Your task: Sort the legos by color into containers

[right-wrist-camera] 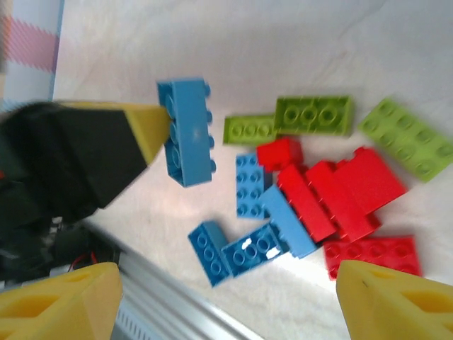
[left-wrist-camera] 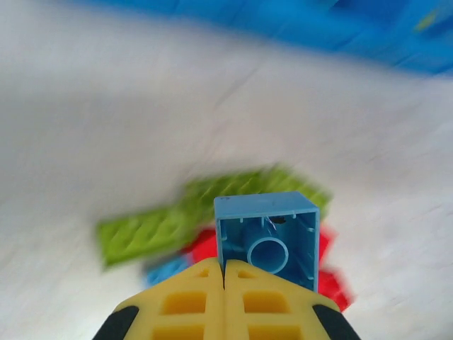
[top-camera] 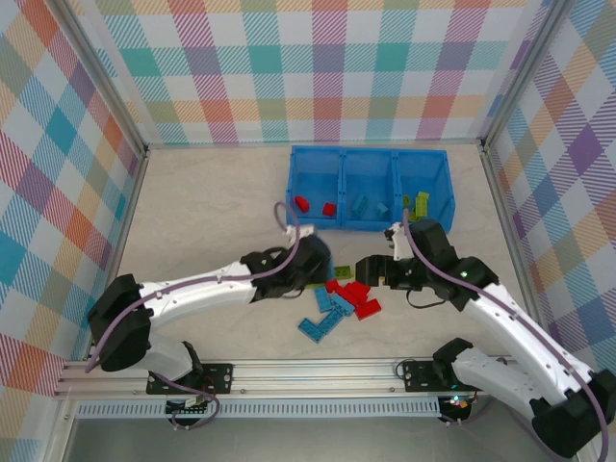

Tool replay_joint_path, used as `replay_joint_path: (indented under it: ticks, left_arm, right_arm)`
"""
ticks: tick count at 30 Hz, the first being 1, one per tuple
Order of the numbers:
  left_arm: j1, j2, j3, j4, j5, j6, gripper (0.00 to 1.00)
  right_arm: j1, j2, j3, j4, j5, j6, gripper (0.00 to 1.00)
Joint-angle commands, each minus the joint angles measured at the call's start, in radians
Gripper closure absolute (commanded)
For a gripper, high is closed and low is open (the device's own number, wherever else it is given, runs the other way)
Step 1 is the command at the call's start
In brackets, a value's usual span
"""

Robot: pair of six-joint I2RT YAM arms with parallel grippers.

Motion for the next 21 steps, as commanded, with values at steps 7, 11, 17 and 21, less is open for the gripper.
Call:
replay_joint_path:
  ticks: [7,11,17,21]
  left_arm:
    - [0.145,0.48,0.55,0.204,-0.024,0.405,1.0]
    - [0.174,0.647,0.76,0.174,0.027,0.465,0.8]
    - [0.18,0.646,0.779,0.21,0.069,0.464,0.3]
    - [0.184,0.622,0.811,0.123,0.03,0.444,0.25]
  right_arm:
    - [0.004,-0.136,-0.006,-0.012,0.218,0.058,0.2]
    - [0.004,-0.144,-0.016,-0.047,0.216,0.055,0.19]
    - [0.0,-0.158,-0.019,-0.094,0.325,0.073,0.18]
    - [-0.005,-0.143,-0.013,-0.05,0.308,0.07,0.17]
